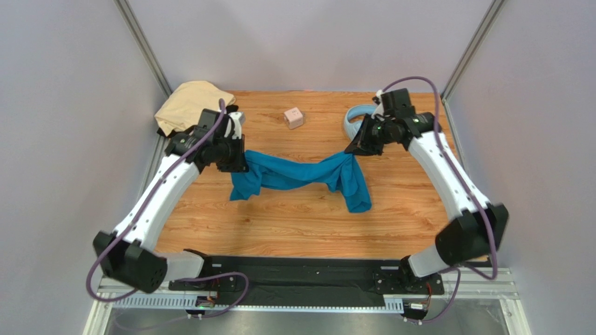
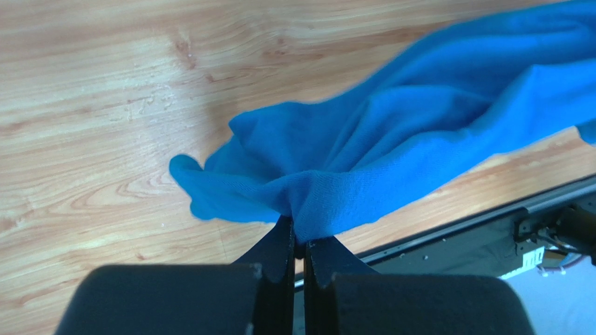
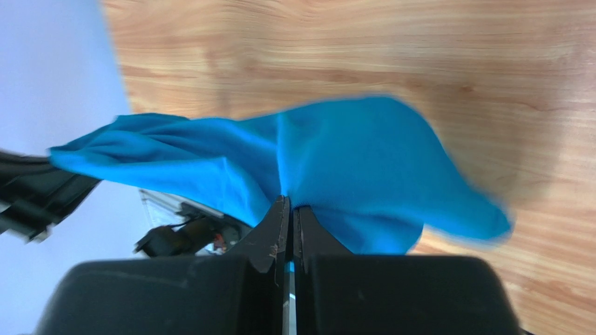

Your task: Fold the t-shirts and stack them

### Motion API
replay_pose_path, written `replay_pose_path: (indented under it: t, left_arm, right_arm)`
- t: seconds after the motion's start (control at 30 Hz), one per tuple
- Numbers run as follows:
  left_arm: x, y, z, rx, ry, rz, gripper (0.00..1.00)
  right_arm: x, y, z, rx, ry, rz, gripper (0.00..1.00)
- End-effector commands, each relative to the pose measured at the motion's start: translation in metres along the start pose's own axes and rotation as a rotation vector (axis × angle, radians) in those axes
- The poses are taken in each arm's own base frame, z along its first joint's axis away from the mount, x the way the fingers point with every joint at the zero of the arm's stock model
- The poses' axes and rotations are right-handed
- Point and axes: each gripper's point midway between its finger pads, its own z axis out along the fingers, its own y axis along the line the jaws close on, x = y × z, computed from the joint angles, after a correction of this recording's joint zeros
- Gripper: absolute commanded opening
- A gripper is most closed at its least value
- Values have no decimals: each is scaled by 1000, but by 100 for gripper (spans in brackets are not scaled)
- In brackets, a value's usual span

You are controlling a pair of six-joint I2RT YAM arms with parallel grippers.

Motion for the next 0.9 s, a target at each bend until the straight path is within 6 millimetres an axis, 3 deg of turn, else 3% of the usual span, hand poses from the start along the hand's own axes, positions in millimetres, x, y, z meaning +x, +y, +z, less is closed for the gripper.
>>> replay_pose_path:
  t: [0.0, 0.03, 0.1, 0.2, 0.23, 0.37, 0.57, 0.63, 0.77, 0.83, 0.87]
  left_arm:
    - [-4, 20, 56, -17, 136, -108, 0]
    - [0, 26, 66, -24, 174, -127, 0]
    - [13, 42, 96, -75, 264, -159, 0]
    - [27, 44, 122, -68, 370, -210, 0]
    - [29, 44, 125, -69, 384, -226, 0]
    - [21, 44, 130, -84, 365, -236, 0]
    - [2, 55, 127, -151, 327, -197, 0]
    - [-5, 55, 127, -155, 315, -196, 0]
    - [-6, 53, 130, -143, 324, -196, 1]
    - [-7, 53, 128, -146, 318, -196, 6]
    - [-8, 55, 126, -156, 316, -193, 8]
  right_arm:
    - [-9, -29, 71, 64, 131, 25, 0]
    - [-9, -27, 84, 32, 172, 28, 0]
    - [0, -51, 126, 86, 274, 74, 0]
    - [-4, -58, 156, 91, 305, 84, 0]
    - [-3, -64, 170, 103, 325, 95, 0]
    - [-28, -51, 189, 40, 268, 61, 6]
    - [-63, -26, 196, -37, 177, 5, 17]
    - [-70, -13, 191, -88, 158, -12, 26]
    - [-77, 7, 174, -157, 131, -73, 35]
    - [-70, -2, 167, -125, 127, -83, 42]
    - [-71, 4, 151, -133, 101, -106, 43]
